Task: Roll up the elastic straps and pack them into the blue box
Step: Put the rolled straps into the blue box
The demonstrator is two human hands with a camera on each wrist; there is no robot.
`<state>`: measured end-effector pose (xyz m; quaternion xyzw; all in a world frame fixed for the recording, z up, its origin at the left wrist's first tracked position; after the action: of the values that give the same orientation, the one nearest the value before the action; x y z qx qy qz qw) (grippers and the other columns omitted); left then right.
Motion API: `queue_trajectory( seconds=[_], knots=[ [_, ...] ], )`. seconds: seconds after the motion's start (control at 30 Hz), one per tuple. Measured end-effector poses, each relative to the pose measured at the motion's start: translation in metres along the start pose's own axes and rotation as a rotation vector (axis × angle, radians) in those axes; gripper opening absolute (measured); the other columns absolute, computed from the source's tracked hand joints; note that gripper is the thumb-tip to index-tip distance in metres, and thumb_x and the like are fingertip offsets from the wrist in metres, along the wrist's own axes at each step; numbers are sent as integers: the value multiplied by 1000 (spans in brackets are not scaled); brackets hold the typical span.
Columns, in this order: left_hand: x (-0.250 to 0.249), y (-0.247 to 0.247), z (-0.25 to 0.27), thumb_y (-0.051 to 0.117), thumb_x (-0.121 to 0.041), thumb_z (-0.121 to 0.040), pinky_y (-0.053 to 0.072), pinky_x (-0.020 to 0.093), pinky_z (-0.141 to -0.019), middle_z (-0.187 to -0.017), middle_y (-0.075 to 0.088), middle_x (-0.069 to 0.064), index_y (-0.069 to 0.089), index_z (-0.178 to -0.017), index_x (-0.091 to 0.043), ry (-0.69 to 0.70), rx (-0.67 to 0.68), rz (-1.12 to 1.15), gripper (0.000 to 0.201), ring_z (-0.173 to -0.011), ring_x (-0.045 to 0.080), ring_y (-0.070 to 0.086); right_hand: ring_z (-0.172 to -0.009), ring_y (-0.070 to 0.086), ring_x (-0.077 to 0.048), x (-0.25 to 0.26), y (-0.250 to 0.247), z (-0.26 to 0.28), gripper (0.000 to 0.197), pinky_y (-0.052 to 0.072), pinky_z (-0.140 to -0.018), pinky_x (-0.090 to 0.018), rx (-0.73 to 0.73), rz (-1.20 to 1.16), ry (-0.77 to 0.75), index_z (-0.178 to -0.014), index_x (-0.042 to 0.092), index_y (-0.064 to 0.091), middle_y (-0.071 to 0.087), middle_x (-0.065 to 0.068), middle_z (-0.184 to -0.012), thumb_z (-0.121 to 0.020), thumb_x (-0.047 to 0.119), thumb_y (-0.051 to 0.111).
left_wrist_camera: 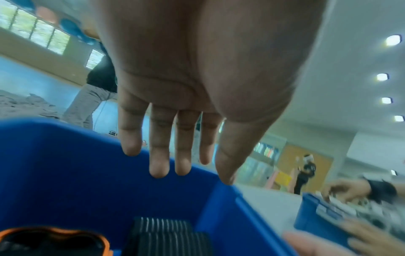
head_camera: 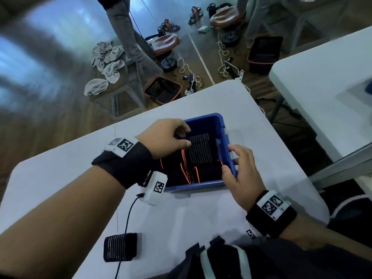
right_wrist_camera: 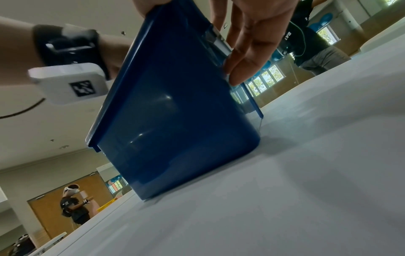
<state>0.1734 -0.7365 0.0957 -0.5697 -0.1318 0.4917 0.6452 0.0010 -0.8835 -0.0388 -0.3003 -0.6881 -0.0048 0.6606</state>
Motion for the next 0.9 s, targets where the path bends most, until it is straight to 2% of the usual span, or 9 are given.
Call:
queue_trajectory(
  seconds=[0.07, 0.13, 0.27, 0.33, 0.43, 0.53, 0.7, 0.83, 0.9],
  knots=[
    [12, -13, 33, 78, -31, -83, 49, 16, -77, -91, 69, -12, 67, -104, -29, -42, -29, 78, 23, -80, 0, 63, -106, 56, -12, -1, 1, -2, 52, 55, -88, -38, 3, 7, -2, -139, 23, 39, 35, 14, -132, -90, 31, 53],
    [33, -16, 67, 78, -28, -83, 50, 18, -73, -87, 70, -11, 68, -97, -29, -114, -32, 101, 17, -74, 3, 64, -110, 56, -15, 0, 2, -2, 54, 55, -88, -41, -1, 11, -15, -139, 22, 40, 36, 13, -133, -87, 37, 49],
    [104, 12, 124, 81, -25, -79, 52, 25, -74, -90, 71, -15, 68, -92, -33, -334, 92, 67, 21, -72, 5, 65, -113, 56, -21, 0, 3, -3, 55, 54, -89, -47, -17, 13, -48, -139, 19, 41, 35, 14, -131, -88, 37, 48],
    [142, 36, 147, 82, -22, -77, 50, 24, -82, -105, 67, -17, 66, -102, -38, -440, 221, -19, 34, -84, 5, 64, -114, 56, -23, -1, 2, -5, 55, 54, -89, -49, -16, 13, -50, -139, 20, 40, 35, 14, -130, -87, 37, 48],
    [184, 70, 175, 83, -22, -73, 44, 24, -97, -128, 53, -15, 56, -129, -40, -516, 398, -174, 65, -113, 10, 54, -114, 56, -24, -1, 2, -5, 56, 55, -86, -50, -7, 10, -40, -139, 22, 39, 34, 15, -129, -87, 39, 48],
    [204, 96, 192, 84, -27, -68, 44, 31, -105, -135, 53, -13, 54, -135, -37, -525, 442, -207, 74, -124, 12, 51, -110, 56, -24, 0, 3, -3, 56, 55, -85, -51, -1, 20, -22, -140, 24, 38, 33, 17, -128, -87, 42, 47],
    [214, 114, 199, 81, -27, -71, 48, 25, -88, -113, 61, -11, 64, -124, -29, -518, 453, -194, 56, -102, 11, 57, -102, 56, -23, 4, 3, 0, 57, 54, -83, -50, -6, 27, -9, -140, 24, 39, 33, 19, -126, -86, 44, 46],
    [210, 119, 200, 76, -29, -75, 53, 32, -87, -110, 66, -3, 70, -112, -24, -522, 509, -239, 38, -103, 18, 63, -99, 54, -18, 5, 4, 1, 60, 52, -81, -43, -14, 32, -4, -141, 20, 38, 32, 18, -126, -87, 44, 44],
    [210, 122, 203, 76, -29, -73, 53, 31, -83, -105, 65, -3, 70, -106, -23, -541, 501, -226, 34, -98, 19, 63, -97, 53, -15, 5, 4, 1, 59, 51, -80, -41, -18, 30, -6, -142, 19, 38, 32, 18, -126, -87, 43, 44]
  ],
)
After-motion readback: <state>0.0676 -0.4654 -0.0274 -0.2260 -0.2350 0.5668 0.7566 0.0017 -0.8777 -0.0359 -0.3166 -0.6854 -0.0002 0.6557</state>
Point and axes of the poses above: each hand's wrist, its own z-axis away from the middle knuckle, its own y-axis out of the palm, x = y × z, the point moved 3 cm from there along -z, towards the middle knuckle
